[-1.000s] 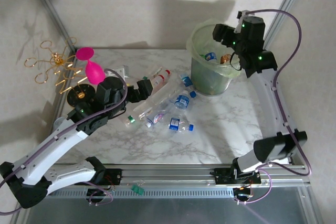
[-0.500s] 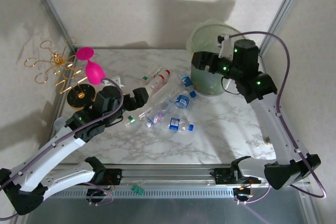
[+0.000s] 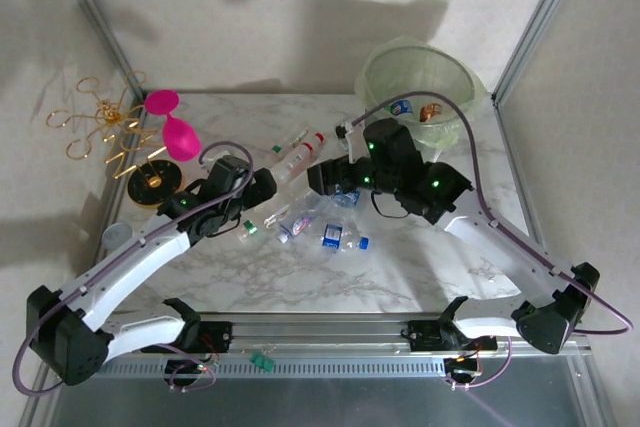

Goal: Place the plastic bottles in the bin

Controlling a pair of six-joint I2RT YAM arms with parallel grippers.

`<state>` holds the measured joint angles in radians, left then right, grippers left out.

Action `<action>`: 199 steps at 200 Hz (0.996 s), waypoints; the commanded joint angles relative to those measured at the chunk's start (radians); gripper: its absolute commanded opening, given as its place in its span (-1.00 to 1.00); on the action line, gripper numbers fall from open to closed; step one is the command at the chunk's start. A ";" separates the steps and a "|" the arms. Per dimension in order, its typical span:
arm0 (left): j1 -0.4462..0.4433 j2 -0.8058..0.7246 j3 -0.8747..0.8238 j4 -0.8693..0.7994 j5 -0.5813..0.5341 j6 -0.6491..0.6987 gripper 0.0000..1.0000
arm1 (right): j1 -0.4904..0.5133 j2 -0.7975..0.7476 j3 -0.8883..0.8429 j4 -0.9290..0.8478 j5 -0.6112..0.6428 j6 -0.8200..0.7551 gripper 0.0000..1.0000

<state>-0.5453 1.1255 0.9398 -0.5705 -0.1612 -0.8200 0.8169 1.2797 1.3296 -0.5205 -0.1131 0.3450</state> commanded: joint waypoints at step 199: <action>0.267 0.735 0.286 0.040 -0.397 0.285 0.99 | 0.005 -0.194 -0.284 0.171 0.022 0.004 0.65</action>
<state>-0.2989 1.8469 1.2194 -0.6117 -0.4995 -0.6762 0.8162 1.1217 1.0557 -0.3889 -0.0608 0.3546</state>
